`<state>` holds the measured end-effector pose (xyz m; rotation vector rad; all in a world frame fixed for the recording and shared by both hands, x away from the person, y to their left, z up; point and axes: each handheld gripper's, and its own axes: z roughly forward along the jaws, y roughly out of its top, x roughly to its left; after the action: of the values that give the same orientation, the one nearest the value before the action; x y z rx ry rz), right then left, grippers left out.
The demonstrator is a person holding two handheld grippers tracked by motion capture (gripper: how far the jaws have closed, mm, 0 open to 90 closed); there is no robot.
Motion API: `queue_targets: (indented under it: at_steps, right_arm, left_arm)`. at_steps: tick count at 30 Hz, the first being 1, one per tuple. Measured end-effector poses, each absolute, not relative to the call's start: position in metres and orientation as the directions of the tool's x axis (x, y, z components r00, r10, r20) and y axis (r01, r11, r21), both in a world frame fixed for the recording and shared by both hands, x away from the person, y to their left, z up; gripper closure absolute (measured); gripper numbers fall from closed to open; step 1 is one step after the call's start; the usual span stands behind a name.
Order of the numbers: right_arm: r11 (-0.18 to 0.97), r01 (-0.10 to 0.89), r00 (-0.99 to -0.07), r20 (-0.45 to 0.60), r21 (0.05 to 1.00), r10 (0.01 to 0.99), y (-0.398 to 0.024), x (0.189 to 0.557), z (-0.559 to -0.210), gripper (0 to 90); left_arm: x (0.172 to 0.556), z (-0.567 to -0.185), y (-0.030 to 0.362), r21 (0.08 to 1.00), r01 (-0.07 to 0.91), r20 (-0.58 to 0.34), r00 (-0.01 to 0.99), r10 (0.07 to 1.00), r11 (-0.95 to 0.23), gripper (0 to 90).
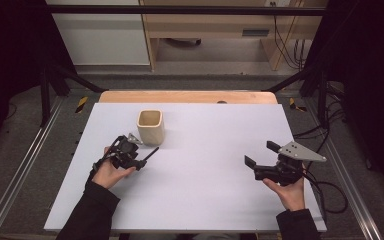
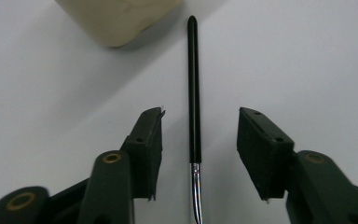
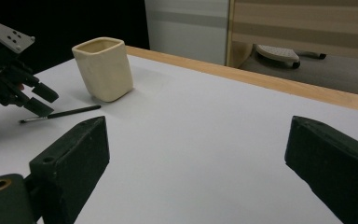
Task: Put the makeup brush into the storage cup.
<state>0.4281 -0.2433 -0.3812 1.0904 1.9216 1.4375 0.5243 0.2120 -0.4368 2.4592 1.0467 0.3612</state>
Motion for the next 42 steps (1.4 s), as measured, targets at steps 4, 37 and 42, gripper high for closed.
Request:
queue_targets:
  at_steps: [4,37,42]
  right_arm:
    - [0.125,0.301,-0.554,0.067,0.945,0.83,-0.243,0.428,-0.381,6.8]
    - [0.13,0.312,-0.559,0.071,0.941,0.826,-0.241,0.429,-0.383,6.8]
    - [0.13,0.313,-0.56,0.073,0.941,0.826,-0.241,0.429,-0.383,6.9]
  left_arm:
    - [0.532,-0.439,0.209,0.461,0.636,0.058,0.675,0.736,-0.619,40.8]
    - [0.537,-0.448,0.197,0.37,0.672,0.038,0.679,0.733,-0.641,83.3]
    - [0.536,-0.448,0.197,0.37,0.666,0.046,0.683,0.729,-0.648,83.6]
